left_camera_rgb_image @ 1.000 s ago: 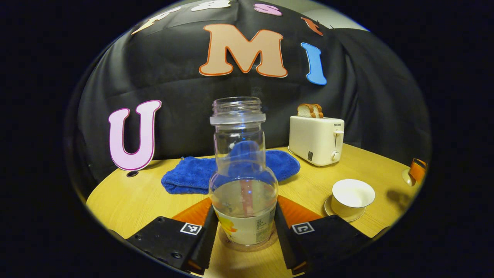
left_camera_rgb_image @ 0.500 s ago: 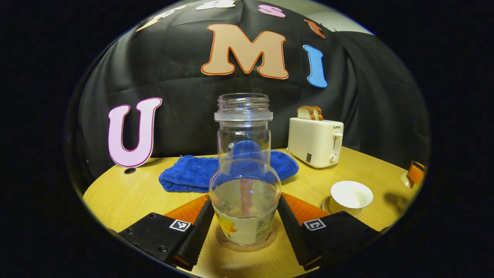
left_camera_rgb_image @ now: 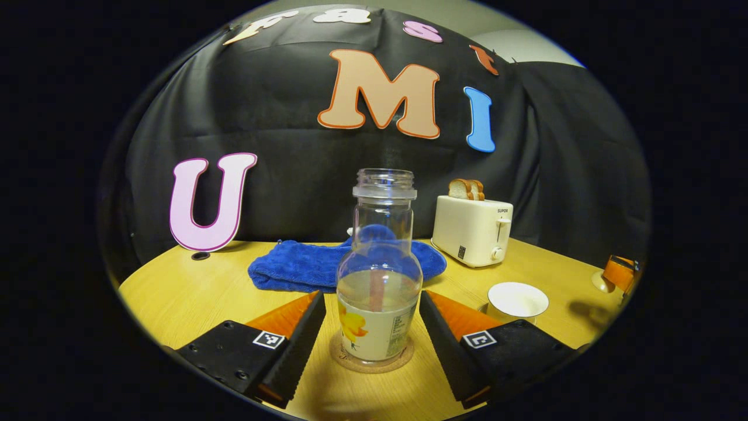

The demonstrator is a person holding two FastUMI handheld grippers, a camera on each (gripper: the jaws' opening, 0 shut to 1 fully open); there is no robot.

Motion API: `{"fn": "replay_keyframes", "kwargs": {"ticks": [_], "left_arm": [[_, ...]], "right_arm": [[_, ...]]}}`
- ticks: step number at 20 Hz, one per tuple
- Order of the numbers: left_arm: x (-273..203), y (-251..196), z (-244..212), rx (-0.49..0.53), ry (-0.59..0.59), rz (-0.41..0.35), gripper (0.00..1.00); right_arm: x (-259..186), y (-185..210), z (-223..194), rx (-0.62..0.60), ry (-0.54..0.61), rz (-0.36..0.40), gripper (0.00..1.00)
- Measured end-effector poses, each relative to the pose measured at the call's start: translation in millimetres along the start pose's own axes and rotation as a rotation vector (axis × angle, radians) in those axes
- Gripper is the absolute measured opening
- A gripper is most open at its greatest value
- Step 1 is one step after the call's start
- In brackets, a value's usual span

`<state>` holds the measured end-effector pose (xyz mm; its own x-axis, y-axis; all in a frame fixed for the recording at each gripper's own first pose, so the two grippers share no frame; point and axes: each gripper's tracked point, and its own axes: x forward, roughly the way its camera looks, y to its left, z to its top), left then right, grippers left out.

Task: Open the teacup lid with one hand, grasp the water bottle and pour water into the teacup with the other hand; after pouring, place the water bottle on the coaster and then close the teacup lid.

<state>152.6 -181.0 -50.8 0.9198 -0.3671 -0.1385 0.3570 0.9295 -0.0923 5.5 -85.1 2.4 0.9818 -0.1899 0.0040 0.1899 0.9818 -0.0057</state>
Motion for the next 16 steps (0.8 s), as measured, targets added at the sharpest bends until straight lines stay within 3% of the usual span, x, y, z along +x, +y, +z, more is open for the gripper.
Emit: {"fn": "replay_keyframes", "kwargs": {"ticks": [10,16], "left_arm": [[-38.1,0.5,-3.1,0.042,-0.036,0.039,0.94],[-70.1,13.3,5.1,0.075,-0.112,0.103,0.94]], "right_arm": [[0.9,6.5,-0.8,0.001,0.003,0.033,0.29],[20.8,38.7,-2.9,0.005,0.01,0.15,0.29]]}}
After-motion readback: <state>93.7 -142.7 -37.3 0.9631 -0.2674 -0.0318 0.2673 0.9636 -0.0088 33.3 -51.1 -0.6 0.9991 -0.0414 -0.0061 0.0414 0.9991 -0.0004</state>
